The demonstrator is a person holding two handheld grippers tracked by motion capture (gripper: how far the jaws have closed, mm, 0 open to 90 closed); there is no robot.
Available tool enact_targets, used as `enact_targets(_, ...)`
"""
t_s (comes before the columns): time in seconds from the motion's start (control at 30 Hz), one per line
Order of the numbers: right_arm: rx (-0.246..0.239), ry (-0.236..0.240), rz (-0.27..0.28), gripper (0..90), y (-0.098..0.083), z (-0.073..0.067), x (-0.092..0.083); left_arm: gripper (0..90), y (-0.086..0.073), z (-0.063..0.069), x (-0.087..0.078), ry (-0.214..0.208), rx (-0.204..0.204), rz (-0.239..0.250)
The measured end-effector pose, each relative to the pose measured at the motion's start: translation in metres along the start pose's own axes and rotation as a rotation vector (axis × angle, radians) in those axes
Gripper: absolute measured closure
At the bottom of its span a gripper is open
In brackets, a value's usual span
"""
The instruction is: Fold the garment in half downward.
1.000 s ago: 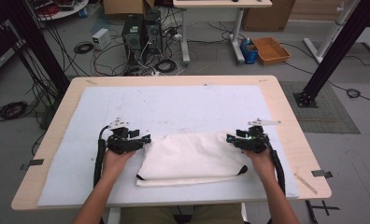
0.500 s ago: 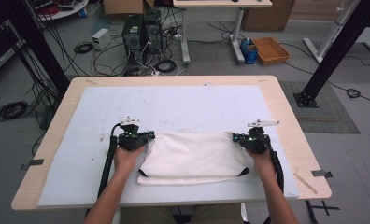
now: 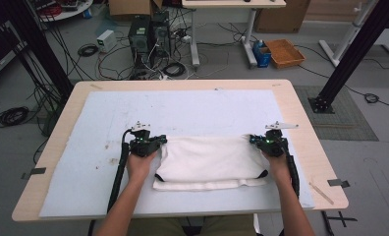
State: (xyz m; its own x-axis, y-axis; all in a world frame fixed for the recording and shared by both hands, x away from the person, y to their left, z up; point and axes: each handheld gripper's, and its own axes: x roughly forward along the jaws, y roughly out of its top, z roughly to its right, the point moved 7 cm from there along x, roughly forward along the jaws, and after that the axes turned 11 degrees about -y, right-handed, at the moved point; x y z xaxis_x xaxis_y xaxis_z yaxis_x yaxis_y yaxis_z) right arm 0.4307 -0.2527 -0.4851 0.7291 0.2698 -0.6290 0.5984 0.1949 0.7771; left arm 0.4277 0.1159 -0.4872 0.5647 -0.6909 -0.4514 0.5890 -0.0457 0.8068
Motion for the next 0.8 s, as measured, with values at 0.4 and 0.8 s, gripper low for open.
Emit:
enact_targets(0.4, 0.008, 0.018, 0.157, 25.1, 0.000, 0.018, -0.047, 35.2, 0.015, 0.001, -0.041, -0.046, 0.128, 0.220)
enact_targets(0.8, -0.059, 0.021, 0.381, 18.3, 0.005, 0.029, -0.081, 21.5, 0.012, 0.011, -0.078, -0.112, 0.205, 0.325)
